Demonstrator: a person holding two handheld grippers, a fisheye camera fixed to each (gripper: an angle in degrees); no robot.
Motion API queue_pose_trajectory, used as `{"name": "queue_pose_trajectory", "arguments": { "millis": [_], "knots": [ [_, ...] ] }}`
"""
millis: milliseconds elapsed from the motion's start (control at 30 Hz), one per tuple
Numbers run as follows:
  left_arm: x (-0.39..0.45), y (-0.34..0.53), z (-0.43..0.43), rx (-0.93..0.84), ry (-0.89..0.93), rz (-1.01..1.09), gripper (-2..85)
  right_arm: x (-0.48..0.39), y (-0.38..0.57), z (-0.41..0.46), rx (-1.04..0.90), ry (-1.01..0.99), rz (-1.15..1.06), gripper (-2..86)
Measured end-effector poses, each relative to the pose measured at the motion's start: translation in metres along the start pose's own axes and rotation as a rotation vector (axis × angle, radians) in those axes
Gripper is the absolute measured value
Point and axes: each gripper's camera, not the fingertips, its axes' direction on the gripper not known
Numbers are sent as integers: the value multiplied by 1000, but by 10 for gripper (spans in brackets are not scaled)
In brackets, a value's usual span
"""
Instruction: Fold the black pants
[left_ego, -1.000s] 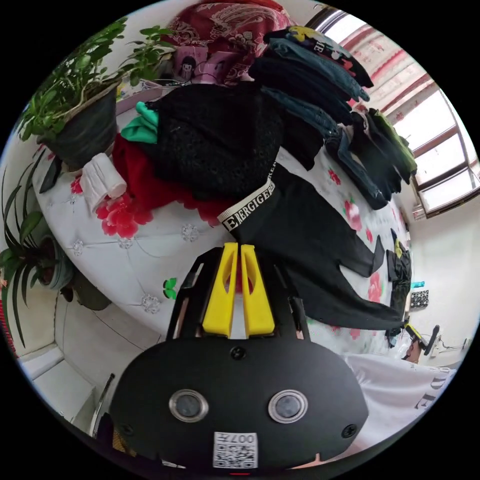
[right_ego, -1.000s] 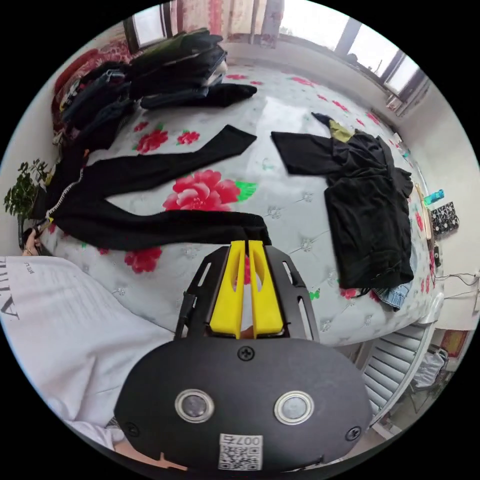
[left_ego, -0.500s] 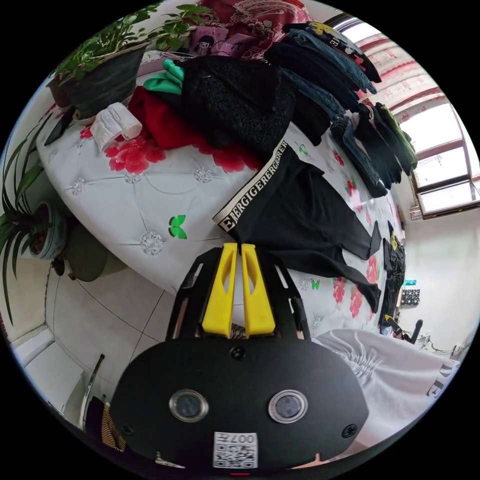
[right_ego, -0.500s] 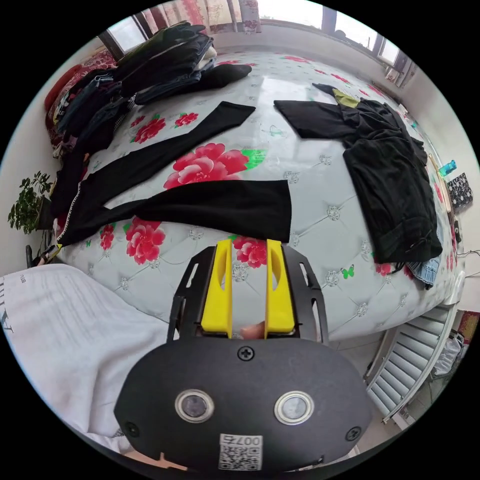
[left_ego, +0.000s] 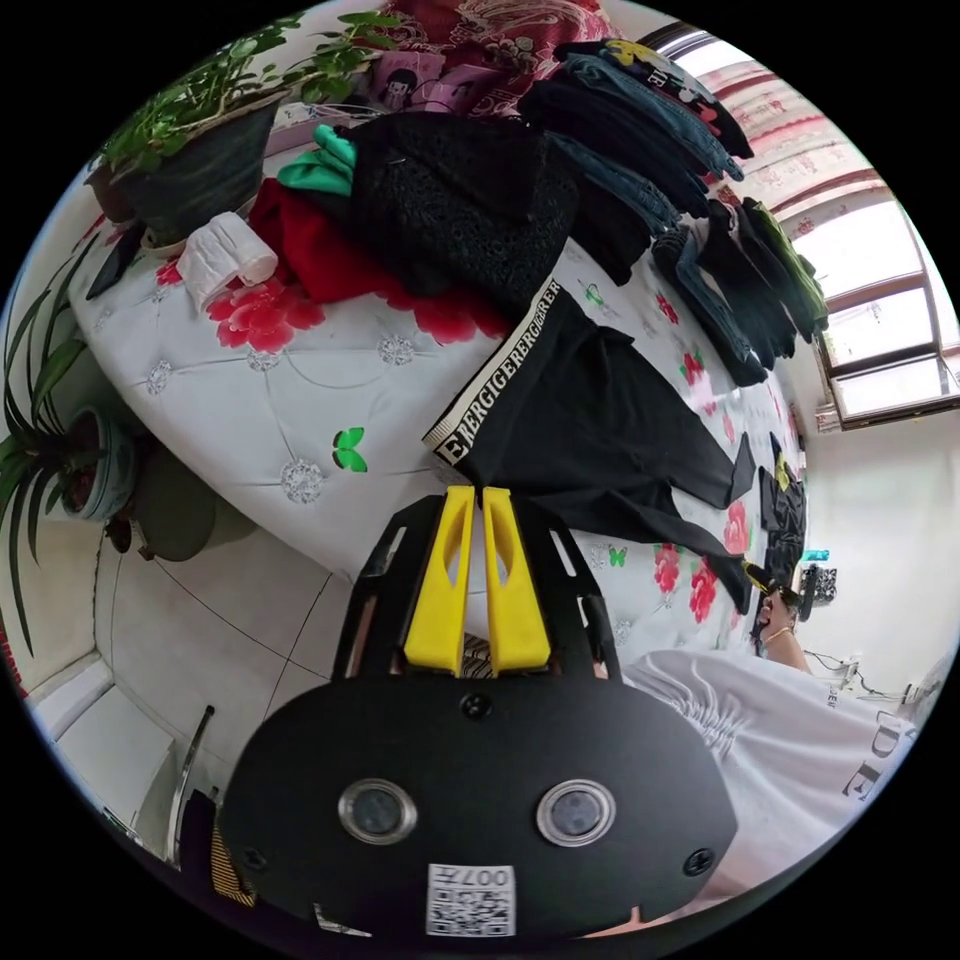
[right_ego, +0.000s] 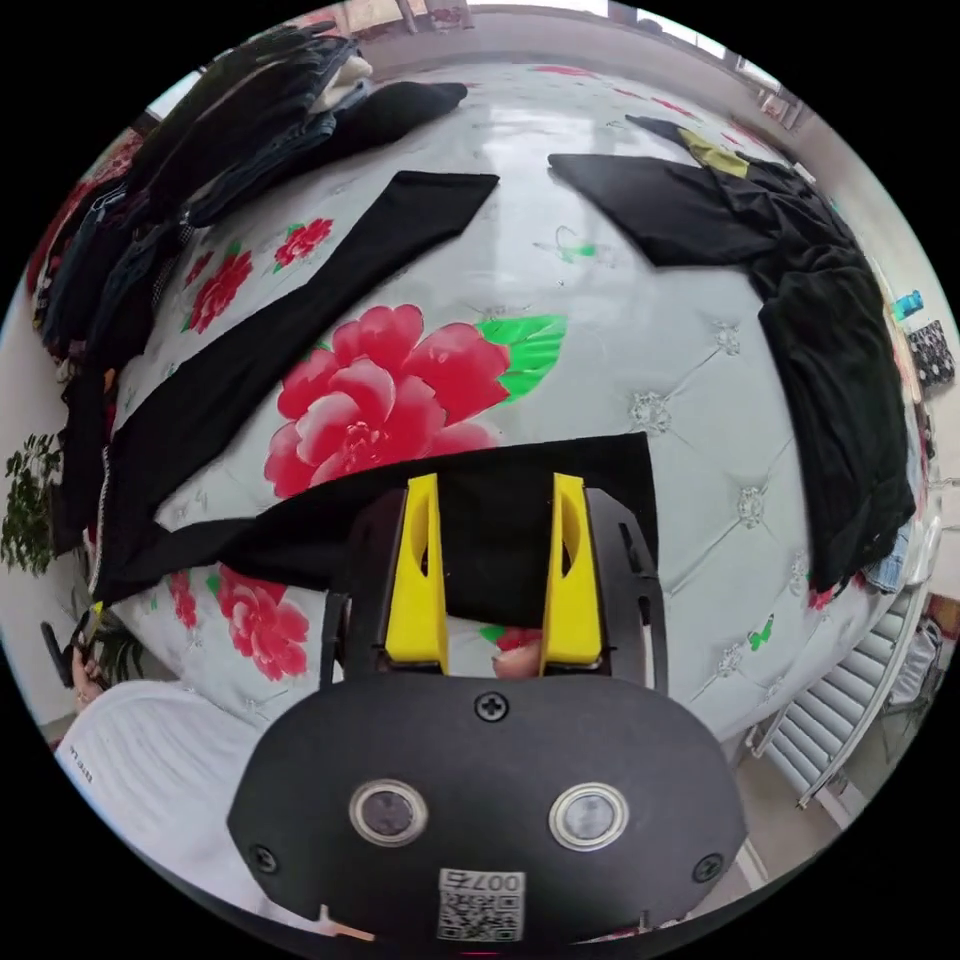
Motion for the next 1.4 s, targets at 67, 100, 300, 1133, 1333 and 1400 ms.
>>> {"name": "queue_pose_trajectory", "arguments": {
  "millis": [67,100,300,1133,1333,1400],
  "knots": [
    [2,1,-2,-1,-5,5,-9,-14,7,-2,97,79,-16,53],
    [4,2,-3,-2,-9,8,-9,-17,7,-3,108,80,-35,42],
    [11,1,-1,-17,-6,12,-8,6,33,-76,348,-112,-88,4],
    [57,-24,13,20,-196,35,-10,-21,11,-55,196,111,-126,88],
    [118,-54,77,-130,-196,236,-10,23,25,-38,95,185,-20,80],
    [132,-54,105,-204,-250,292,-10,43,41,-21,21,191,20,66]
  ]
}}
